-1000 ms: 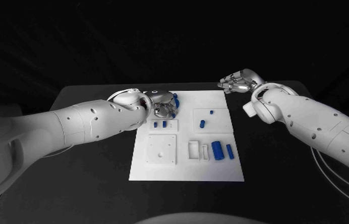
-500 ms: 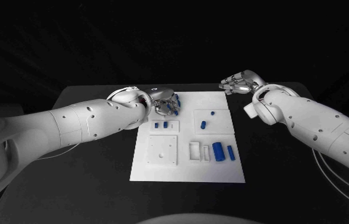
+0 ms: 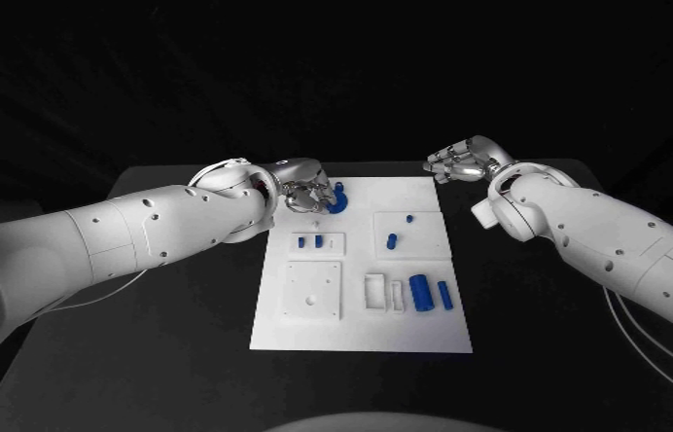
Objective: Assemble the parts on the task board
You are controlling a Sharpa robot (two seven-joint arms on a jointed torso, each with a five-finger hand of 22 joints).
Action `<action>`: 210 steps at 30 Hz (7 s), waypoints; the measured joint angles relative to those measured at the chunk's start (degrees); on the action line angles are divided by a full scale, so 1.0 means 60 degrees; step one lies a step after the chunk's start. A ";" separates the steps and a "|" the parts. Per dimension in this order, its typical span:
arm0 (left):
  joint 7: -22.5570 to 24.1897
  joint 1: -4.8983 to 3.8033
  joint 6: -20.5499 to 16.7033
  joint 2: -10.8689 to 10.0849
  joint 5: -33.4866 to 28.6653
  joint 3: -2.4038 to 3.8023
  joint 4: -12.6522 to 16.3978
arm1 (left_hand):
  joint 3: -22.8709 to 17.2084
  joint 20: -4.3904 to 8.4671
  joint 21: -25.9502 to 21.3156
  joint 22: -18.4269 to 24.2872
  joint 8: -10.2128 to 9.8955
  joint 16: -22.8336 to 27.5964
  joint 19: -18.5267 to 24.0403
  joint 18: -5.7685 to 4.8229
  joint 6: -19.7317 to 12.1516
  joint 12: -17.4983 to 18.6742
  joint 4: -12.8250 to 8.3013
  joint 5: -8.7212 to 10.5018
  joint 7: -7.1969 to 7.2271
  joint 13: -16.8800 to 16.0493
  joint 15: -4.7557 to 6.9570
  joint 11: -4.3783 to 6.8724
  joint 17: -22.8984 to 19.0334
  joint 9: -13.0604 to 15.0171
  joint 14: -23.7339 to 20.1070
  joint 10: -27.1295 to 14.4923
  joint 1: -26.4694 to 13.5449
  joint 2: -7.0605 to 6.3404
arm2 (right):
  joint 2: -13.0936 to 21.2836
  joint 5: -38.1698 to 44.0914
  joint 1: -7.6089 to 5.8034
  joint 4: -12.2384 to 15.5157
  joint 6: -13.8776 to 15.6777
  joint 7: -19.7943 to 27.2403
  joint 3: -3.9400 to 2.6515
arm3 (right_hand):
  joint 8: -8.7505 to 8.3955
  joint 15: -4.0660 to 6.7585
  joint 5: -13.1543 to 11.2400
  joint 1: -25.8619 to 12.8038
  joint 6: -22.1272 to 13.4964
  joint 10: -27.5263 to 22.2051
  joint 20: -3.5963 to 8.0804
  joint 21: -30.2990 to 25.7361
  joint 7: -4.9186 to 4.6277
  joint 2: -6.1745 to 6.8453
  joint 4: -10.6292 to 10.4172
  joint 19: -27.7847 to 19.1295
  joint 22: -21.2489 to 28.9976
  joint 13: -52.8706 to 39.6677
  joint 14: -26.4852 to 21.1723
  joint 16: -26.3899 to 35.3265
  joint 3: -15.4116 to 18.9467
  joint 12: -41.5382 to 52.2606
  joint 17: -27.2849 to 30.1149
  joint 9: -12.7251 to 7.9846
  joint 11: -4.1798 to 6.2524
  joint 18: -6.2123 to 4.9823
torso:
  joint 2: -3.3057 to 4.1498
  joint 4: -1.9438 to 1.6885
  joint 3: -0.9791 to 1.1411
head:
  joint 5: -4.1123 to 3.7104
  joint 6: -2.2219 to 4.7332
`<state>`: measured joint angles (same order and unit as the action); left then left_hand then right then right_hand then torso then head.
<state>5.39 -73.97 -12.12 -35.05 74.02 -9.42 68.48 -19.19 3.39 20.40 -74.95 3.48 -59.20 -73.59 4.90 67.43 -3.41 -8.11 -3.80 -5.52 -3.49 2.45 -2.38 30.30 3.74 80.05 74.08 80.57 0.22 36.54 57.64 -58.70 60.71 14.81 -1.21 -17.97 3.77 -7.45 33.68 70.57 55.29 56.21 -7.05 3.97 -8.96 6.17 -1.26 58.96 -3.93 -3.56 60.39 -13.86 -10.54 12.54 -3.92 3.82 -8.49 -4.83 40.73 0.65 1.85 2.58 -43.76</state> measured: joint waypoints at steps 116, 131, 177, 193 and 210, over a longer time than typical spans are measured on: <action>-0.0230 0.0108 0.0761 -0.0222 0.0421 -0.0510 -0.0190 | 0.0044 0.0032 0.0073 0.0002 0.0009 -0.0075 0.0102 0.0073 -0.0709 0.0000 0.0048 0.0053 -0.0074 0.0006 -0.0035 -0.0082 -0.0061 -0.0027 -0.0108 -0.0186 0.0005 -0.0105 | 0.0003 -0.0004 0.0003 -0.0068 -0.0054 -0.0002 0.0000 | 0.0000 0.0000 0.0000 -0.0037 0.0000 0.0000 0.0000 0.0000 0.0000 -0.0037 0.0027 0.0000 0.0000 0.0000 0.0000 0.0000 0.0027 0.0000 0.0000 0.0000 0.0000 0.0000 | 0.0008 0.0017 0.0005 | -0.0049 -0.0132; -0.0246 0.0121 0.0728 -0.0263 0.0422 -0.0515 -0.0291 | -0.0242 -0.0053 0.0073 0.0001 0.0009 -0.0075 0.0187 0.0146 -0.2243 -0.0030 0.0074 0.0053 0.0121 -0.0010 -0.0101 -0.0160 -0.0132 -0.0051 -0.0243 -0.0535 0.0001 -0.0527 | 0.0008 -0.0005 0.0006 -0.0073 -0.0065 -0.0001 0.0001 | 0.0000 0.0000 0.0000 -0.0036 0.0000 0.0000 0.0000 0.0000 0.0000 -0.0036 0.0027 0.0000 0.0000 0.0000 0.0000 0.0000 0.0027 0.0000 0.0000 0.0000 0.0000 0.0000 | 0.0007 0.0016 0.0005 | -0.0062 -0.0100; 0.1504 0.0021 -0.1046 -0.1800 -0.9062 0.0765 0.0685 | 0.2394 -0.0684 -0.2776 0.6290 0.0003 0.8986 0.0905 -0.0079 -0.1317 -0.0030 0.0780 0.0052 -0.0385 0.0008 -0.0682 -0.0474 -0.2871 -0.0010 0.0245 -0.0982 -0.0540 0.0120 | 0.0768 0.5201 0.0206 0.2723 -0.1597 -0.1263 0.0274 | 0.0000 0.1514 -0.3587 0.0070 0.1317 0.2131 0.1703 0.3847 0.0379 0.0389 0.2162 0.3885 -0.2337 0.0023 0.3943 -0.3260 -0.2618 -0.1471 -0.4627 -0.0005 0.0699 -0.0379 | -0.0005 -0.0007 -0.0014 | -0.0070 0.0197; 0.1845 0.0021 -0.1014 -0.1750 -0.9920 0.0771 0.0800 | 0.2694 -0.0650 -0.2775 0.7895 0.0003 0.9201 0.0573 -0.0079 -0.1468 -0.0030 0.0796 0.0052 -0.0407 0.0009 -0.0680 -0.0527 -0.2422 -0.0012 0.0308 -0.1036 -0.0588 0.0166 | 0.0700 0.7431 0.0263 0.3026 -0.1541 -0.2154 0.0693 | 0.0000 0.1535 -0.4061 0.0028 0.1282 0.2132 0.1721 0.4309 0.0345 0.0959 0.1789 0.3526 -0.3325 0.0023 0.3854 -0.3493 -0.3482 -0.1471 -0.5444 -0.0004 0.0699 -0.0379 | 0.0009 0.0016 -0.0007 | -0.0114 0.0209; 0.1845 0.0021 -0.1030 -0.1712 -0.9962 0.0771 0.0724 | 0.2745 -0.0652 -0.2737 0.8290 0.0003 0.9201 0.0470 -0.0080 -0.1467 -0.0030 0.0849 0.0052 -0.0407 0.0009 -0.0681 -0.0526 -0.2368 -0.0013 0.0308 -0.1037 -0.0588 0.0241 | 0.0578 0.7834 0.0278 0.3119 -0.1528 -0.2346 0.0796 | 0.0000 0.1586 -0.4061 0.0028 0.1420 0.2426 0.1720 0.4310 0.0419 0.0959 0.1737 0.3528 -0.3913 0.0023 0.3905 -0.3722 -0.3753 -0.1470 -0.5783 -0.0004 0.0820 -0.0372 | 0.0011 0.0016 -0.0007 | -0.0109 0.0171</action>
<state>16.46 -73.85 -18.30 -45.32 14.25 -4.80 72.82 -2.72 -0.53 3.98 -25.21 3.50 -3.99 -70.77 4.42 58.63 -3.59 -3.01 -3.49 -7.97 -3.43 -1.63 -5.53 16.09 3.66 81.90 67.86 77.05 1.67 40.01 104.65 -57.03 79.42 5.64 -15.29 -13.19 3.77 2.06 9.32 70.73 63.80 70.77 3.27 29.83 -6.45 11.93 9.16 80.13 -27.41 -3.42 83.82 -36.19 -33.05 3.72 -38.62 3.80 -3.57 -7.06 40.80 0.74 1.81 1.92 -42.73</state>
